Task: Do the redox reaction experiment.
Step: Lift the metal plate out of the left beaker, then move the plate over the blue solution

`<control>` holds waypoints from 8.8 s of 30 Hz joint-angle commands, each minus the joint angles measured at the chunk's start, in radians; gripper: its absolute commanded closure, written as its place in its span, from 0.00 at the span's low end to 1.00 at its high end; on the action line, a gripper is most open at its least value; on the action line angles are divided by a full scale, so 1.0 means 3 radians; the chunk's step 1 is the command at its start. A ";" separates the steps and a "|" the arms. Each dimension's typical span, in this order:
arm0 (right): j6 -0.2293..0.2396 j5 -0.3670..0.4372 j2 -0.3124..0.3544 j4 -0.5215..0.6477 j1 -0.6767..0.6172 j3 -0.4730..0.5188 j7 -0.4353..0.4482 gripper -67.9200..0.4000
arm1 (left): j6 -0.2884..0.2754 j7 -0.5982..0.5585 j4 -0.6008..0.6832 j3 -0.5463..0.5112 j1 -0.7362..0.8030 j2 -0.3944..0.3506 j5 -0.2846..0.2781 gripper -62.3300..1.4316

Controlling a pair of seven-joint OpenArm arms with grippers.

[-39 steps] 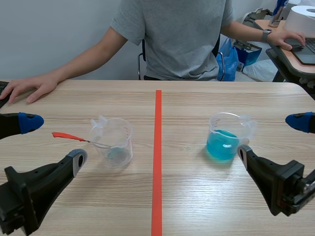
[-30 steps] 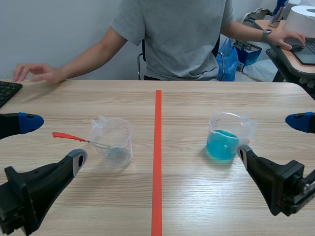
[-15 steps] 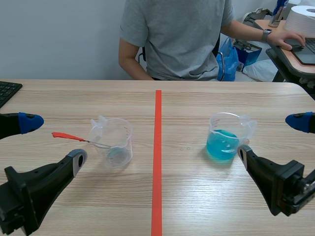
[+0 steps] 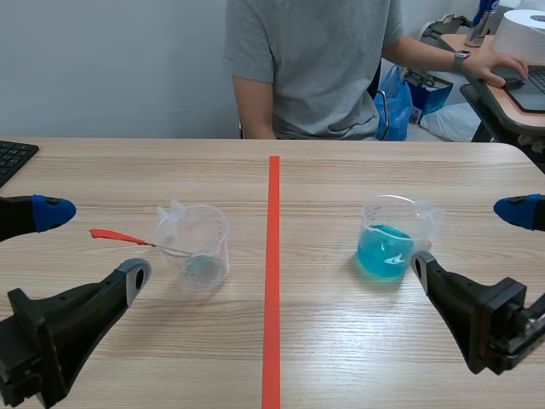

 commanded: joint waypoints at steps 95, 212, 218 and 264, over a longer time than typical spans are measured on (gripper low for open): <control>0.0507 -0.0215 0.0365 0.0076 0.1240 -0.1105 0.0090 0.00 | -0.0542 0.0504 -0.2049 -0.1345 0.1110 0.1222 0.0018 0.87; -0.1394 -0.2358 -0.1096 -0.1174 0.3002 -0.3774 -0.0268 0.98 | 0.0247 0.0062 -0.2597 -0.0529 0.0590 0.1123 0.1153 0.94; -0.1255 -0.1698 -0.1120 -0.1076 0.3002 -0.3499 -0.0286 0.98 | 0.0247 0.0053 -0.2597 -0.0529 0.0591 0.1123 0.1153 0.94; 0.0373 0.0328 0.0205 0.0554 0.2501 -0.0860 -0.1503 0.98 | 0.0247 0.0029 -0.2595 -0.0529 0.0590 0.1120 0.1153 0.94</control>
